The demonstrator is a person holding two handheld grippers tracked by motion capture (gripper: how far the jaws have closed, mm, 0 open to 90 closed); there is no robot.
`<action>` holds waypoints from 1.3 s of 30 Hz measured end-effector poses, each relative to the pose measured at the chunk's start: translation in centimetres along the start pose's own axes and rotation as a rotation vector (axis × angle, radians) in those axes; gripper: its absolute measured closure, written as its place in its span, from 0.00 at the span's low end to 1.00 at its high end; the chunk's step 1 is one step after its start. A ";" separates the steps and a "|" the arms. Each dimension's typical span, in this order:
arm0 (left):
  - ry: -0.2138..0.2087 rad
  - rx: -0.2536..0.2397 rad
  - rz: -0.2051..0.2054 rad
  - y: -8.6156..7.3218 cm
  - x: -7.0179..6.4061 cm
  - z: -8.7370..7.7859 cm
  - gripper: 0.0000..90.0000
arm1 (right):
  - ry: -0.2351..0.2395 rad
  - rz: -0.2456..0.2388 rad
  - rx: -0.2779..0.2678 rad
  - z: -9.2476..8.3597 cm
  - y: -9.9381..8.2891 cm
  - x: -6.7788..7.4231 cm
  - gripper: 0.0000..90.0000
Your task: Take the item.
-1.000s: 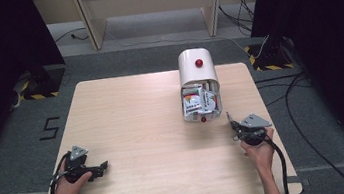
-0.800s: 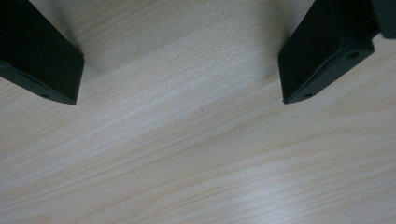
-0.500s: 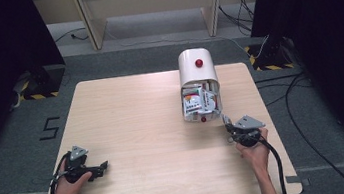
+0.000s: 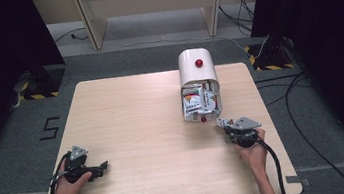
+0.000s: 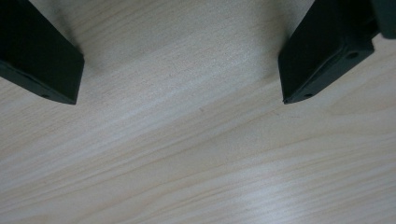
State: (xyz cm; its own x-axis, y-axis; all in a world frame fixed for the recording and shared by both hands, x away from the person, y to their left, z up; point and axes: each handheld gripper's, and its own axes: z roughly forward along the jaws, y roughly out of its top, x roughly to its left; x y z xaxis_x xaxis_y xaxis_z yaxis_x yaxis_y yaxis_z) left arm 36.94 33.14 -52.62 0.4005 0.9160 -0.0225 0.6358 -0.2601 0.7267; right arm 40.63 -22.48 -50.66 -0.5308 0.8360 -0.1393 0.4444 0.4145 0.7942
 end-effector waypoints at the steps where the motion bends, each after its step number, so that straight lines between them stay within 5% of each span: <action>1: 0.000 0.000 0.000 0.0 0.0 0.0 0.00 | -0.003 -0.002 0.004 0.0 0.0 -0.1 0.97; 28: 0.001 -0.001 -0.001 0.0 0.0 0.0 0.00 | 0.018 0.064 0.008 0.2 -0.4 -0.6 0.79; 39: 0.001 -0.001 -0.001 0.0 0.0 0.0 0.00 | 0.025 0.113 0.007 0.0 0.4 0.0 0.54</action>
State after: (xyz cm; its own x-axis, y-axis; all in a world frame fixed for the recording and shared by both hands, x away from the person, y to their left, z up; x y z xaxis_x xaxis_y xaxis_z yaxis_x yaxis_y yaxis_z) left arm 36.94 33.14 -52.64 0.3992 0.9166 -0.0230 0.6354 -0.2585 0.7277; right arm 40.82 -22.27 -50.38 -0.4948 0.8683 -0.0345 0.5076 0.3210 0.7996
